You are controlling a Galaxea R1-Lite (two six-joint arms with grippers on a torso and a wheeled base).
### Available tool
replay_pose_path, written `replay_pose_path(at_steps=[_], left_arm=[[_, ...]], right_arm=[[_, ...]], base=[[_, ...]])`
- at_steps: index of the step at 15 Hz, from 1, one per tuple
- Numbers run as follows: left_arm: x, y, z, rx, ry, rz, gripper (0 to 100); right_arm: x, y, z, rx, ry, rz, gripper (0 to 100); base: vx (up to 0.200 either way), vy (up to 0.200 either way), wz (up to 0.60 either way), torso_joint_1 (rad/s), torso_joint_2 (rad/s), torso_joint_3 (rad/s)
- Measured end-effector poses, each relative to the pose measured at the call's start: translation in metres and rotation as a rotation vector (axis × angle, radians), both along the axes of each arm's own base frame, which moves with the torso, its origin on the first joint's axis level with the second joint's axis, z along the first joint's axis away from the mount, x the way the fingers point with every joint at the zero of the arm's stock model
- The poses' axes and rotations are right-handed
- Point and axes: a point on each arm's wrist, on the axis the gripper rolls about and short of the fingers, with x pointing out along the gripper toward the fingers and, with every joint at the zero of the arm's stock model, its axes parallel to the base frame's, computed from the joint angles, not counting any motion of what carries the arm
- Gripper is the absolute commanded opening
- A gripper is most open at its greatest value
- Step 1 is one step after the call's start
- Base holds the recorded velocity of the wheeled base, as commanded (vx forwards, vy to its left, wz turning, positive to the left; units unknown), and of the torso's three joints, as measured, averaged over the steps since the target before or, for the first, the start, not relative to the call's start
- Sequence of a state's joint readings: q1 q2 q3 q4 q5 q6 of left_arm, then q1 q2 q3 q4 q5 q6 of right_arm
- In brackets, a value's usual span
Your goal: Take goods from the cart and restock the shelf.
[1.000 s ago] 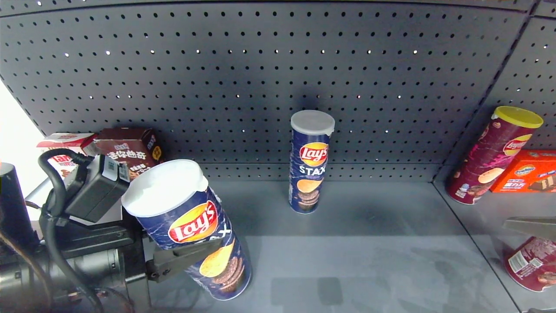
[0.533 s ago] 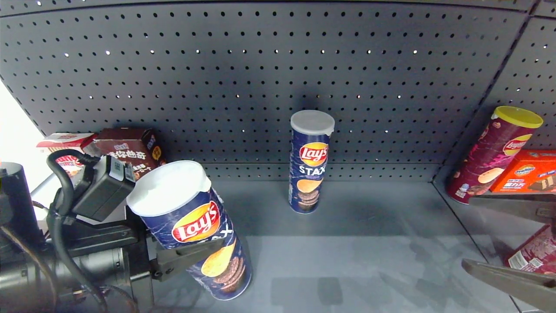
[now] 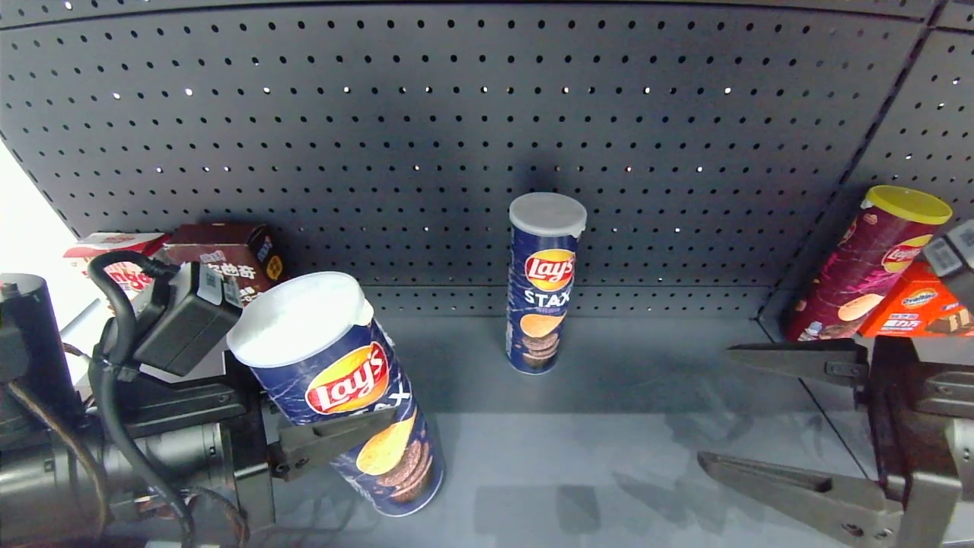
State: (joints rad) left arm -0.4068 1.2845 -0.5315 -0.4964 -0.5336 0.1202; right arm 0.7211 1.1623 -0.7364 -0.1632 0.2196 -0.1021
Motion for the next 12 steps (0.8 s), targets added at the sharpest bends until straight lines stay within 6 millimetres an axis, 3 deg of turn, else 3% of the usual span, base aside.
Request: replay_pose_path(at_steps=[5, 8, 12], left_arm=[[0.004, -0.001, 0.004, -0.004, -0.009, 0.006, 0], [0.006, -0.002, 0.003, -0.001, -0.003, 0.008, 0], [0.008, -0.002, 0.001, 0.004, 0.005, 0.007, 0]], right_arm=[[0.027, 0.010, 0.001, 0.037, 0.012, -0.043, 100], [0.053, 0.016, 0.003, 0.093, -0.056, -0.081, 100], [0.079, 0.020, -0.001, 0.149, -0.086, 0.038, 100]], base=[[0.000, 0.000, 0.00, 0.000, 0.00, 0.000], [0.000, 0.000, 0.00, 0.000, 0.00, 0.000], [0.000, 0.000, 0.00, 0.000, 0.00, 0.000]])
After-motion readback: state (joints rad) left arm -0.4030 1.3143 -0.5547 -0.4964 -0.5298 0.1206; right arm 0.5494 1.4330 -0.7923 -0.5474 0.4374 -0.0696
